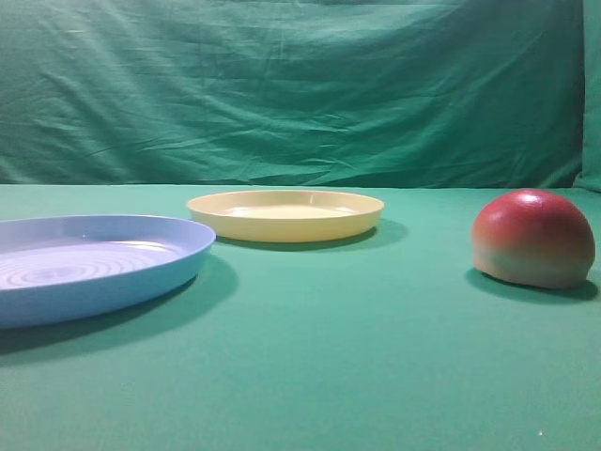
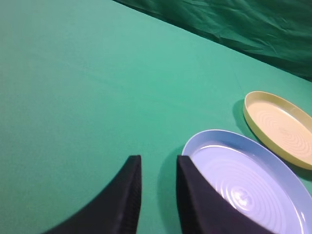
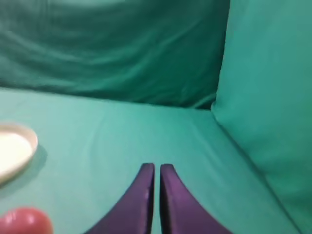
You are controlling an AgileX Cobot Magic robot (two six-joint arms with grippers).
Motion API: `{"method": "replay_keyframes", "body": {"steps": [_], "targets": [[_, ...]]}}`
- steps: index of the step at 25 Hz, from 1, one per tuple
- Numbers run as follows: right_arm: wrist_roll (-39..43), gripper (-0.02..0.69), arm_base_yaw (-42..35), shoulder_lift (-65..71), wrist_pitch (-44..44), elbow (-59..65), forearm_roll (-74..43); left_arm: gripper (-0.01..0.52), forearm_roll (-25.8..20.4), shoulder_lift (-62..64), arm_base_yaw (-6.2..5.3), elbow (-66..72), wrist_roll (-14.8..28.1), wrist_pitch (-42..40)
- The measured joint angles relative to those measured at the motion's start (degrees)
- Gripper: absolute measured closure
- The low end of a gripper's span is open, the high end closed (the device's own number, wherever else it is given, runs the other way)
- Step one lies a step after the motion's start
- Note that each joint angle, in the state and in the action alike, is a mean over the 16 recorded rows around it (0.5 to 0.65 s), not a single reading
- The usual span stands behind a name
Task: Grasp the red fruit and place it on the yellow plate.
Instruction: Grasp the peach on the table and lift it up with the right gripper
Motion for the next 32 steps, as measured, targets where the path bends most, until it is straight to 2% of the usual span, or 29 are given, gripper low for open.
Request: {"method": "replay_keyframes", "body": {"steps": [10, 16, 24, 32], "targets": [[-6.8, 0.665, 0.0, 19.3, 22.7, -17.1, 1.7, 0.357, 0.0, 0.0, 0.00, 0.0, 0.0, 0.0], [-10.2, 0.665, 0.0, 33.3, 33.0, -23.4, 5.0, 0.357, 0.0, 0.0, 0.00, 0.0, 0.0, 0.0], [-16.4, 0.665, 2.5, 46.2, 37.3, -28.6, 12.8, 0.357, 0.0, 0.0, 0.00, 0.0, 0.0, 0.0], [-17.7, 0.665, 13.1, 56.8, 35.8, -33.9, 11.7, 0.357, 0.0, 0.0, 0.00, 0.0, 0.0, 0.0]]}}
